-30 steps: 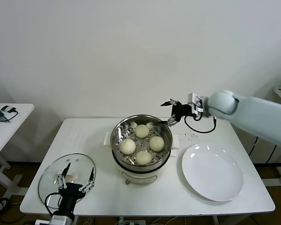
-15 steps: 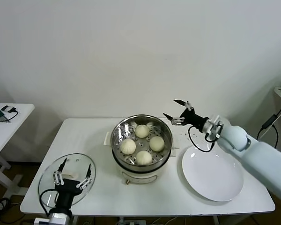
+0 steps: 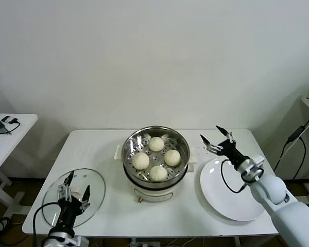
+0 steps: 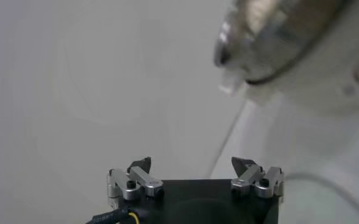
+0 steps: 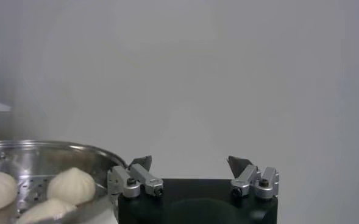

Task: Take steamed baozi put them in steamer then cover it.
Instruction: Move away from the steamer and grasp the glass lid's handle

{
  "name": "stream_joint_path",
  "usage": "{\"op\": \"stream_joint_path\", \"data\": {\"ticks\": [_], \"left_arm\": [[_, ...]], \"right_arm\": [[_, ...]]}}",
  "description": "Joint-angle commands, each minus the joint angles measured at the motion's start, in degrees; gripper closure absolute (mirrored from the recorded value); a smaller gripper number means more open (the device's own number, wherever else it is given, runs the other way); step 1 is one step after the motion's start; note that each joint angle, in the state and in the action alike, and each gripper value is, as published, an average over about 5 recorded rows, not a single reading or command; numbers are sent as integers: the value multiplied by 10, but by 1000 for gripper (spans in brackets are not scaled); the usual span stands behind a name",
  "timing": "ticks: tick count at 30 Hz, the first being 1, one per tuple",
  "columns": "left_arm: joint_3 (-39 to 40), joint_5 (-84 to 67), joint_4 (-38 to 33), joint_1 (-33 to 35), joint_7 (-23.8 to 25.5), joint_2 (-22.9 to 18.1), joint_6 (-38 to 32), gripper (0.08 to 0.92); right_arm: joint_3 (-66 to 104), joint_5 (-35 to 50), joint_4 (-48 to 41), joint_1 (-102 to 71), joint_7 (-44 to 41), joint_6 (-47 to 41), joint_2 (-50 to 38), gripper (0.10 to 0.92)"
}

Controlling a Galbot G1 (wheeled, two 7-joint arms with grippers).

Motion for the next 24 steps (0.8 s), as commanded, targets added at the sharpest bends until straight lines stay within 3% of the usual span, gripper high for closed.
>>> {"op": "stream_joint_path", "data": {"ticks": [1, 24], "left_arm": [[-15, 326, 127, -48, -14, 6, -8, 177], [-90, 213, 296, -135, -126, 25, -95, 177]], "right_arm": [[120, -19, 3, -122, -4, 4, 41, 203], [102, -40, -36, -89, -10, 9, 61, 203]]}}
